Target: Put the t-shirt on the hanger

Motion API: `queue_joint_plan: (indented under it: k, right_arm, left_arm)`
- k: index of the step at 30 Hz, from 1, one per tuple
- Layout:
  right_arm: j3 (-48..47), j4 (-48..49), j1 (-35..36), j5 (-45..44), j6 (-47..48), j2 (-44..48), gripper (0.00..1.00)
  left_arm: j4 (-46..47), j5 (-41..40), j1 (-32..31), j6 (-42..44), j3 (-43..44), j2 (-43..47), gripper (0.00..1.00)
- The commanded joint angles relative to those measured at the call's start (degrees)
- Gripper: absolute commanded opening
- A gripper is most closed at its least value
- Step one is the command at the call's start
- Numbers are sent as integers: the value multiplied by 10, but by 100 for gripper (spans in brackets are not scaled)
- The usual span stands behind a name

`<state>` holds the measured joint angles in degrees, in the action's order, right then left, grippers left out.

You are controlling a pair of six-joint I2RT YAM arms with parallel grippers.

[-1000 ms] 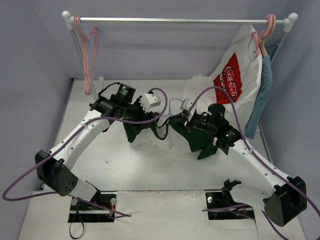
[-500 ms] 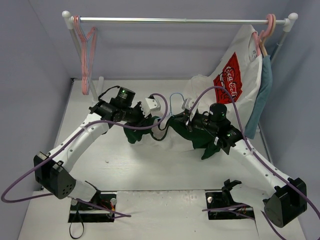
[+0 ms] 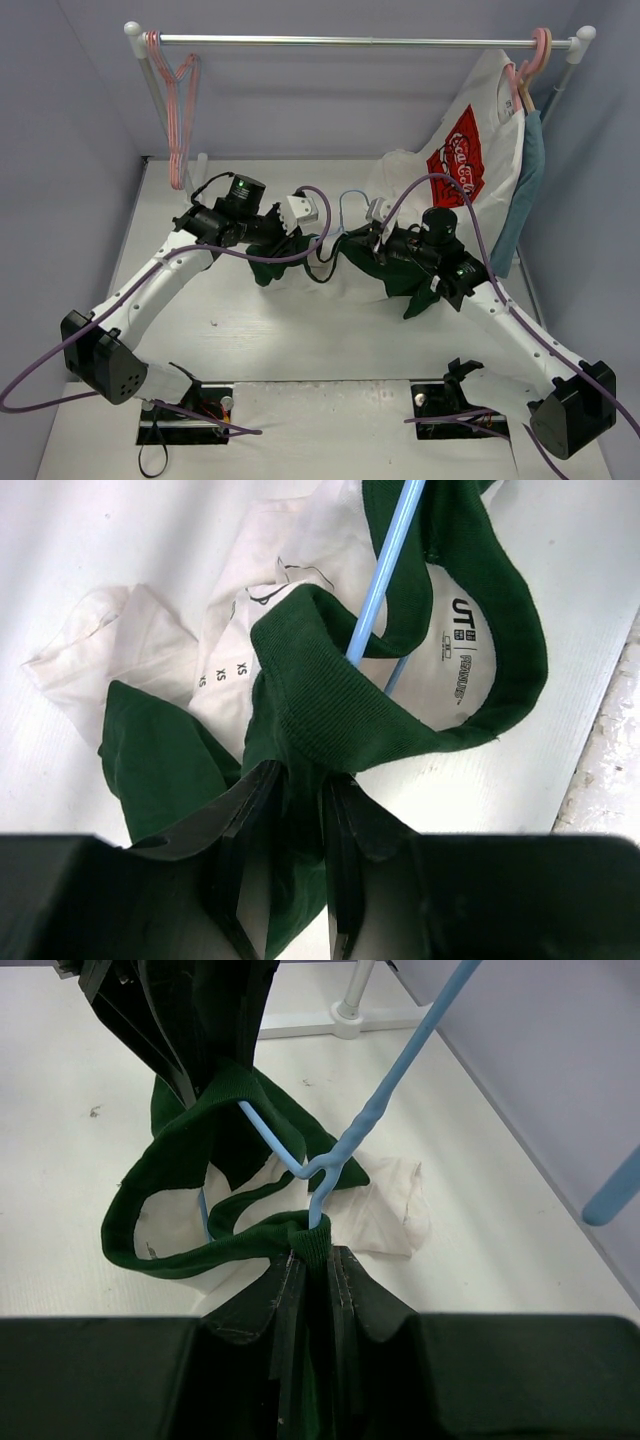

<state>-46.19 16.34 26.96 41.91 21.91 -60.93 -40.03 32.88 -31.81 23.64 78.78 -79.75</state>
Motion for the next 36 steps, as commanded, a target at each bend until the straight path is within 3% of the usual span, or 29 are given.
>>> queue_joint_plan:
  k: [1,5,8,20,24,31,36]
  right_arm:
    - [-34,56,-6,18,-2,20,0]
    - [-35,57,-7,22,-1,21,0]
    - [-36,49,-8,22,3,22,0]
    - [-23,8,-31,-61,10,44,10]
    - [-26,-8,-31,-93,9,45,21]
    - [-32,-44,-31,-170,-7,52,31]
    - [-46,-49,-31,-217,-25,97,48]
  left_arm:
    - [13,39,2,9,14,15,23]
    - [-4,50,2,13,26,2,16]
    - [-3,50,2,13,33,3,0]
    - [183,-50,2,-64,-56,134,0]
    - [199,-74,2,-77,-63,155,0]
    - [228,-113,1,-96,-79,182,0]
    - [232,-148,2,-122,-54,185,0]
